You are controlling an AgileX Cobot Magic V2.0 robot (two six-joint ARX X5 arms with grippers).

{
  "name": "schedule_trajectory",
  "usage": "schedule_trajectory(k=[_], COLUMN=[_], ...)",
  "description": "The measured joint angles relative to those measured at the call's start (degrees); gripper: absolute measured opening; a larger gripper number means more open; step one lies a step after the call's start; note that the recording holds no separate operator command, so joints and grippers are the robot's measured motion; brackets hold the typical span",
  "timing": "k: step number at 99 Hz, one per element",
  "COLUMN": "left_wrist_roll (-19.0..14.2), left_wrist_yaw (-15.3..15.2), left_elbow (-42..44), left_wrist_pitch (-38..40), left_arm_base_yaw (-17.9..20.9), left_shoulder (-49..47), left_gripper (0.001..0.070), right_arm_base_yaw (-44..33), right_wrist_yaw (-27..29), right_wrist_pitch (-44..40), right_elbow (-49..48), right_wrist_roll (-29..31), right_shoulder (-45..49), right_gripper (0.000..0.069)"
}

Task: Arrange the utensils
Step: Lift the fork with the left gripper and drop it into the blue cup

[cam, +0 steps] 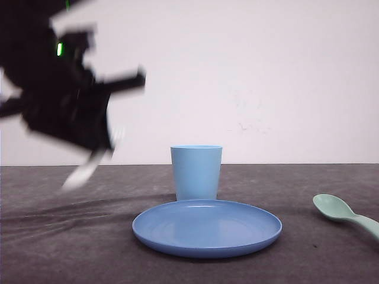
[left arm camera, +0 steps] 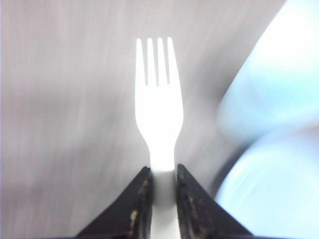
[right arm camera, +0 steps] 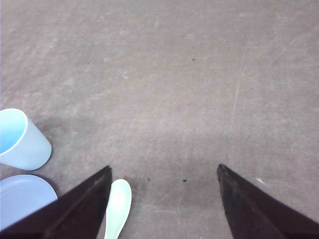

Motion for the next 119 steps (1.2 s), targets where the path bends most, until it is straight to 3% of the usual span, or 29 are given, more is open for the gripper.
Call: schedule_trajectory(k=[26,37,55,71,119], left_wrist_roll=[13.3,16.4,17.9,18.1,18.1], left_wrist_yaw=[-1.4,-1.4,1.5,1.6,3.6], left_elbow=[0.0,0.0,0.0,0.0,6.4], left_wrist_pitch=[26.9,35.1,45.9,52.8,53.9], left_arm_base_yaw=[-1.0,-1.0,-1.0,-1.3,-1.6], left_shoulder=[-3.1,0.5,9.6,15.8,26.6], left_gripper=[0.0043,0.0043,0.0043,0.0043,0.0043], right_arm_base_yaw=[0.0,0.0,0.0,0.0,0.0], right_wrist_yaw=[0.2,0.3,0.3,0.3,0.3], right_wrist_pitch=[1.7,3.0,4.2,4.7,5.0], right_elbow=[0.0,0.0,0.0,0.0,0.0], right_wrist_roll=[0.0,0.0,0.0,0.0,-0.7], right_shoulder=[0.0,0.2,1.3,2.4,7.1], right_gripper=[0.0419,0.0419,0.0419,0.0419,0.0419])
